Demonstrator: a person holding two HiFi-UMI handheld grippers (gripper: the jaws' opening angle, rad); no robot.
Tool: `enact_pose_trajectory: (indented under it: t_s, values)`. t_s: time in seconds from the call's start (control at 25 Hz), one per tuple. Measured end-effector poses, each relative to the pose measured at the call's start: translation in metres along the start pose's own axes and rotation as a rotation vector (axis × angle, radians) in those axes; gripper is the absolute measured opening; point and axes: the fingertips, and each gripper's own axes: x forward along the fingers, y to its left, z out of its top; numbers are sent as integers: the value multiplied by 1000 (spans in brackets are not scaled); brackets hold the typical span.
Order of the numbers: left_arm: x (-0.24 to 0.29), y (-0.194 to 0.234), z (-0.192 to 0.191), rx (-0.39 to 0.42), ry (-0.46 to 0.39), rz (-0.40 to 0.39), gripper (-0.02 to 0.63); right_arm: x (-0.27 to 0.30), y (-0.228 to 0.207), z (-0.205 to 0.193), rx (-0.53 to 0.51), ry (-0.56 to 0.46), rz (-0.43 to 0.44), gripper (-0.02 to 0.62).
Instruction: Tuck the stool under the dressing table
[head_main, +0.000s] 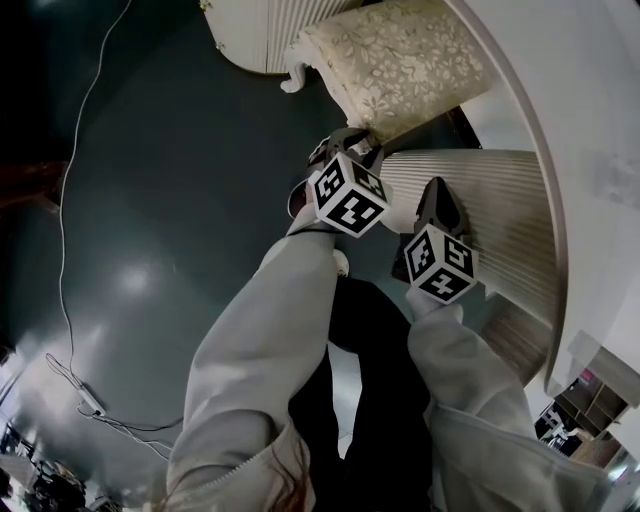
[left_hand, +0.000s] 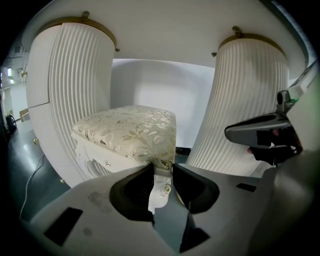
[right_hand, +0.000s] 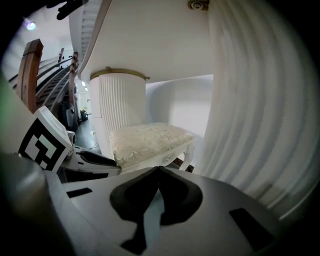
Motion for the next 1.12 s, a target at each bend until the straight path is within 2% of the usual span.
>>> enact_pose_trajectory:
  t_s: [0.12,0.28,0.56,0.92,1.12]
  values:
    - [-5,0,1,23,-22,-15,121,-7,1,-1,2,4,-15,52]
    - [-27,6,-2,62,-49,11,88,-19,5,3,-7,23,-16,52]
    - [-90,20,-10,16,-51,53,40,-48,29,19,-17,53,13,52]
    - [-160,36,-1,-26,-54,96,23,-78,43,43,-38,76,25,51]
    - [-200,50,0,-55,-50,158,16,-90,45,50,-59,85,44,51]
